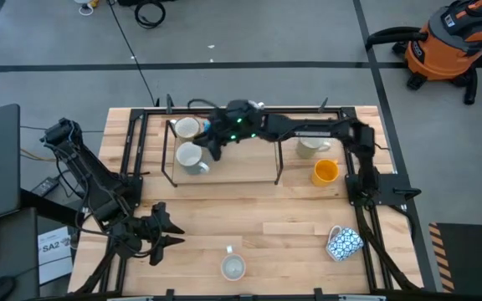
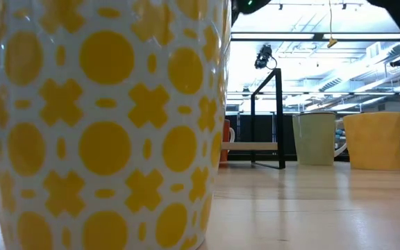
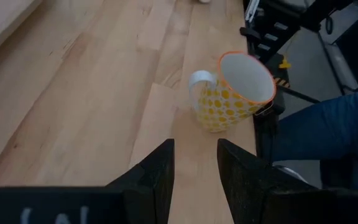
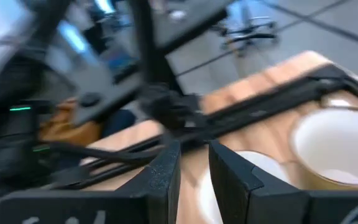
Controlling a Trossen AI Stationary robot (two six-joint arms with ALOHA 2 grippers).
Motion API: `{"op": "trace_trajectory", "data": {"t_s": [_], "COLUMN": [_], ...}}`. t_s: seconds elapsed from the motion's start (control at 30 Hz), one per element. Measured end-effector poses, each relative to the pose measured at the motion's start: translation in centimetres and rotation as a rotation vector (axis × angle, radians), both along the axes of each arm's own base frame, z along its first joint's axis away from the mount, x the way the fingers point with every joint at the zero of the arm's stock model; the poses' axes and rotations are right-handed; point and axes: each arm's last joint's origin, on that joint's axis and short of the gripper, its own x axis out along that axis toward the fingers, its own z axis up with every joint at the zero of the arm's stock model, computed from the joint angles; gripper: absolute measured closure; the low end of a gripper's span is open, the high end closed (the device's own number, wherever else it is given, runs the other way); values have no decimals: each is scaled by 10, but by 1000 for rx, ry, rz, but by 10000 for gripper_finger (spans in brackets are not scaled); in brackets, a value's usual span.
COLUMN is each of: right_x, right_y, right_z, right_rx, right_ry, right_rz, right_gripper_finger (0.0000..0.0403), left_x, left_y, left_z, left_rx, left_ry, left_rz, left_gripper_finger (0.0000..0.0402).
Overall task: Place coffee mugs
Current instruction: Put the yellow mug on the shelf
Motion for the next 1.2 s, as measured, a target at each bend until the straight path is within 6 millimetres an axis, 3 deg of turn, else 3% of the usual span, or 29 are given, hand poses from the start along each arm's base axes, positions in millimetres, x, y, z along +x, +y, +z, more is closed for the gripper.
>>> {"op": "trace_trajectory", "data": {"t_s": [0.3,0.67,0.97,1.2], "right_x": [-67,-174,-255,-289], "right_y": [26,72,101,123], "right_z": [66,110,109,80], "right_rx": [-32,-56,-126,-137], "right_ry": [60,296,670,830], "right_rz": [212,326,196,38], "right_gripper_finger": [314,314,314,314], "left_x": [6,13,15,15], "left_y": [-7,-4,-2,-2], "left_z": [14,17,17,17], "left_rx": [-136,-161,-160,-160], "left_ry": [-121,-162,-163,-162], "left_rz": [26,74,84,84], "left_gripper_finger": [274,274,274,274]}}
